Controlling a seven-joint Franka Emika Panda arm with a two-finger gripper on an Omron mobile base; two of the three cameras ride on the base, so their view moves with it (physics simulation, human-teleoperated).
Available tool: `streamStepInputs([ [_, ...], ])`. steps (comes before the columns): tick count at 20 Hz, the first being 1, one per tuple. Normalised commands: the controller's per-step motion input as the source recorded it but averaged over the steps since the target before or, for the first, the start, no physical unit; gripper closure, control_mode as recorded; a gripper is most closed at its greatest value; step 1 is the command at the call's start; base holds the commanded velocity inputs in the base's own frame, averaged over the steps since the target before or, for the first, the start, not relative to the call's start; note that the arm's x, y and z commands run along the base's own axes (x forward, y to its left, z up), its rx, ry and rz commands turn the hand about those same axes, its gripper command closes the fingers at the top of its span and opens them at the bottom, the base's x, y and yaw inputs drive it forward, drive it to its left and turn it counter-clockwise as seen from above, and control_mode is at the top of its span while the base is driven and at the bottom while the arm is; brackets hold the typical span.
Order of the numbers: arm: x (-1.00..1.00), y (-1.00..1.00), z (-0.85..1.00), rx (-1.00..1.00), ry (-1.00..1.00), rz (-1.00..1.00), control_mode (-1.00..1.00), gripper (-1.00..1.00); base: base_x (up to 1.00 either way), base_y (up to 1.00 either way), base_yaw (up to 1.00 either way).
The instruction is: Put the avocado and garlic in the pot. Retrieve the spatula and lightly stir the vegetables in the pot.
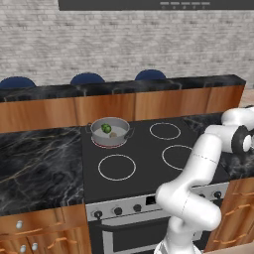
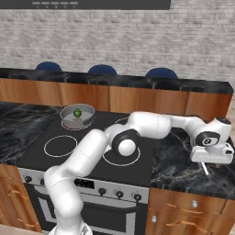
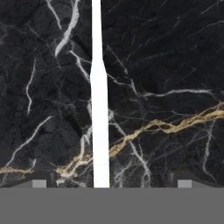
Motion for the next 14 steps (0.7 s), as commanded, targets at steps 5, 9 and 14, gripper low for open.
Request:
streamStepInputs([
  [5,-0.21,0.10,0.00,0.00,0.00,0.00,-1.00,-1.00,0.00,0.00,0.00],
  [9,0.04,0.36,-0.12,0.00,-0.02,0.00,-1.00,-1.00,0.00,0.00,0.00],
  [14,0.04,0.10,-0.06,0.00,-0.01,0.00,-1.00,-1.00,0.00,0.00,0.00],
])
